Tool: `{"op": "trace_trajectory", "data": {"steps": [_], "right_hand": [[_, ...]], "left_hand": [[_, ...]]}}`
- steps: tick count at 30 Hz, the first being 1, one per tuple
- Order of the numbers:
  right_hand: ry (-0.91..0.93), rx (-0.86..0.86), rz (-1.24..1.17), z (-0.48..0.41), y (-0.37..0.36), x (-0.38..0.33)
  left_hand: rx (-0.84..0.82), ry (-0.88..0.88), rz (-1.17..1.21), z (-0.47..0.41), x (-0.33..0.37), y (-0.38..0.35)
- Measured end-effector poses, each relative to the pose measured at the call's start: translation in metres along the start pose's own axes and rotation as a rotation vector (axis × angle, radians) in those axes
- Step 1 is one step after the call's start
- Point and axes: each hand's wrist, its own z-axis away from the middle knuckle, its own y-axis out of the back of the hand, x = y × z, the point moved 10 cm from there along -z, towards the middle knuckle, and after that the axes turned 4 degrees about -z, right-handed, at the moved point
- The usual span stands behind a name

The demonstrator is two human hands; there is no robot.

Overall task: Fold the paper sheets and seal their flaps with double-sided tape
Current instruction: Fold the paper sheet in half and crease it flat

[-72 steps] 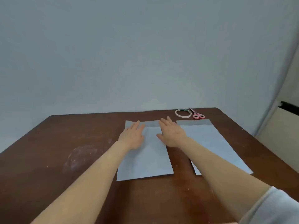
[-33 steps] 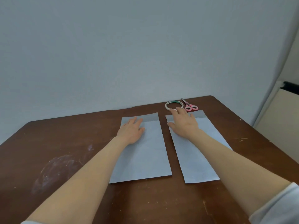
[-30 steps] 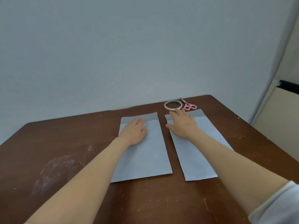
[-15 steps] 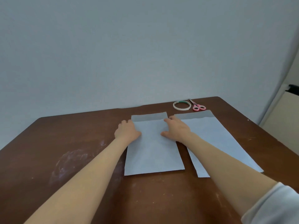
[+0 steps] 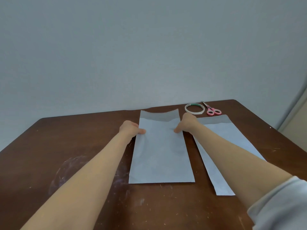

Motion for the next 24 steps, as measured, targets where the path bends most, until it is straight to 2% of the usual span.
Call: {"op": "trace_trajectory", "data": {"steps": [3, 7, 10, 18, 24], "right_hand": [[-0.013, 0.046, -0.142, -0.009, 0.004, 0.004], [-0.040, 0.151, -0.452, -0.016, 0.009, 0.008], [-0.043, 0.130, -0.693, -0.023, 0.002, 0.007], [-0.055, 0.123, -0.993, -0.036, -0.004, 0.010], [0.010, 0.088, -0.785, -0.014, 0.002, 0.010]], "left_hand": [[0.026, 0.013, 0.127, -0.005, -0.002, 0.007], [0.033, 0.007, 0.210, -0.009, 0.002, 0.010], [0.013, 0.019, 0.342, -0.017, 0.002, 0.007], [-0.020, -0.044, 0.459, -0.021, 0.009, 0.001], [0.023, -0.025, 0.400, -0.014, 0.004, 0.001]]}}
